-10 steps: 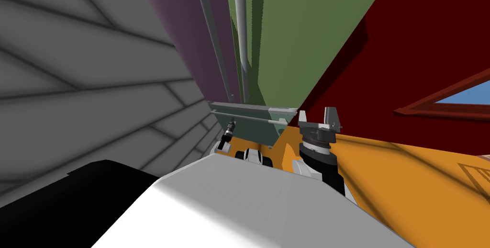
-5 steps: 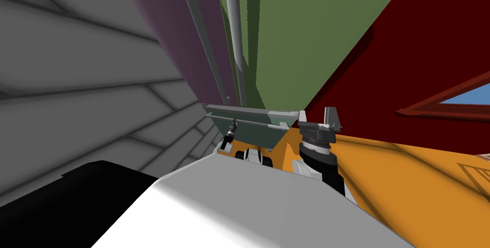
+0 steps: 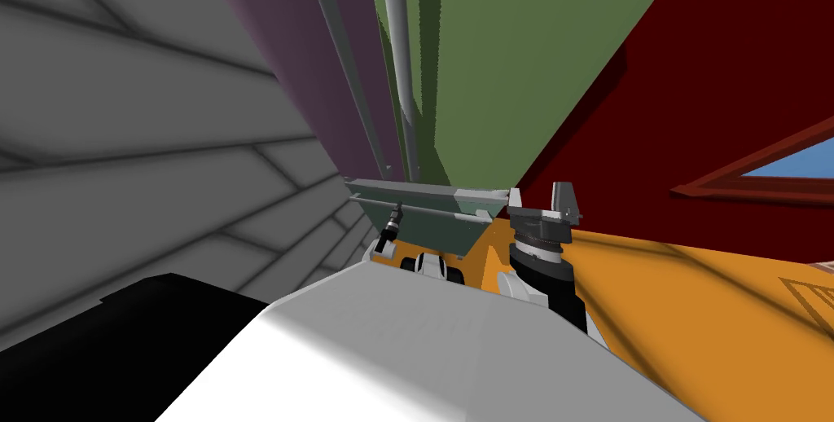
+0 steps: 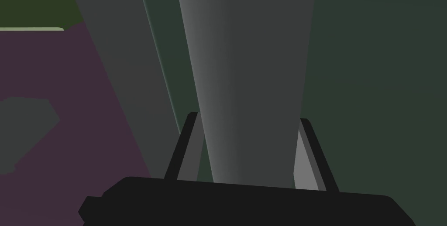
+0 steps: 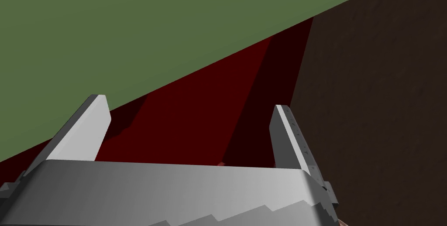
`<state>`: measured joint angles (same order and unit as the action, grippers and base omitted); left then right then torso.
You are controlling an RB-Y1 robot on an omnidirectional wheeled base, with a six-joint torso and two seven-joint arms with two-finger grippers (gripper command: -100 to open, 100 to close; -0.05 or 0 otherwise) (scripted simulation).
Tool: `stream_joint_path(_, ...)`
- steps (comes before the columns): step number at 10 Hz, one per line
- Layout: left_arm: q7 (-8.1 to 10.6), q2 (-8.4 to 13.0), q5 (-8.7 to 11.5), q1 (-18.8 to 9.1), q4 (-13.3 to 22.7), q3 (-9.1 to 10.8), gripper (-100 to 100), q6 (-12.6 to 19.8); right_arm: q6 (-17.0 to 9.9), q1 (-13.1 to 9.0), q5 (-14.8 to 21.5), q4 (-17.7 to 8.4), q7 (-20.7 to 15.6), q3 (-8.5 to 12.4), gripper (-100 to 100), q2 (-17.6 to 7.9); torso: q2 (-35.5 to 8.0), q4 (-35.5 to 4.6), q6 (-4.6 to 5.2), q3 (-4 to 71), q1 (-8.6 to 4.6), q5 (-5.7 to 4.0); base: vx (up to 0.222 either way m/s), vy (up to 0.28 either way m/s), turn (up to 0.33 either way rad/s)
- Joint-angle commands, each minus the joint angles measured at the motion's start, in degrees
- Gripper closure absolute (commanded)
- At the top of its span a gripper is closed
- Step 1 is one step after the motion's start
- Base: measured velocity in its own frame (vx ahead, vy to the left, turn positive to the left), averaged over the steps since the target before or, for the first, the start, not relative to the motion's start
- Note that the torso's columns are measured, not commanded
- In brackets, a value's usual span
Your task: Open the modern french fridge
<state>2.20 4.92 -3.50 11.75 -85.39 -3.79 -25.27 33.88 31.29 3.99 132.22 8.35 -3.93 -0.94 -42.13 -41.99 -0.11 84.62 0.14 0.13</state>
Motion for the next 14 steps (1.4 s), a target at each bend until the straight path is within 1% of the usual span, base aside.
stream_joint_path(1,0.33,0.3,-0.1,0.5,-0.9,-0.55,100,1.0,0.0,0.0,0.0,0.0,0.0,0.0,0,0.0,0.1,-0.1,0.11,0.1,0.01,-0.06,-0.113,0.001,-0.004)
stream_joint_path(3,0.64,0.7,-0.2,1.0,-2.0,-1.07,100,2.5,0.0,0.0,0.0,0.0,0.0,0.0,0,0.0,-0.3,-0.1,0.20,-0.2,-0.20,-0.03,-0.180,0.005,0.005)
stream_joint_path(4,0.59,0.7,-0.1,0.6,-2.0,-0.68,100,1.7,0.0,0.0,0.0,0.0,0.0,0.0,0,0.0,-0.3,-0.1,0.22,-0.2,-0.19,-0.04,-0.096,0.012,0.000)
stream_joint_path(5,0.79,0.9,-0.2,1.4,-2.4,-1.09,100,2.1,0.0,0.0,0.0,0.0,0.0,0.0,0,0.0,0.1,-0.2,0.18,0.1,-0.20,-0.13,-0.124,0.018,0.016)
stream_joint_path(9,1.13,1.4,-0.3,2.6,-3.6,-1.87,100,2.5,0.0,0.0,0.0,0.0,0.0,0.0,0,0.0,-0.2,-0.1,0.25,-0.1,-0.27,-0.07,-0.200,0.008,0.018)
stream_joint_path(10,1.09,1.3,-0.2,2.1,-3.4,-1.50,100,2.1,0.0,0.0,0.0,0.0,0.0,0.0,0,0.0,0.0,-0.1,0.25,0.0,-0.19,-0.07,-0.098,0.021,-0.003)
stream_joint_path(11,1.24,1.5,-0.3,3.0,-3.9,-2.00,100,2.3,0.0,0.0,0.0,0.0,0.0,0.0,0,0.0,0.3,-0.2,0.18,0.2,-0.20,-0.15,-0.129,0.006,0.025)
stream_joint_path(14,1.43,1.8,-0.4,3.9,-4.6,-2.48,100,2.4,0.0,0.0,0.0,0.0,0.0,0.0,0,0.0,-0.2,-0.1,0.12,-0.1,-0.10,-0.04,-0.185,0.016,0.013)
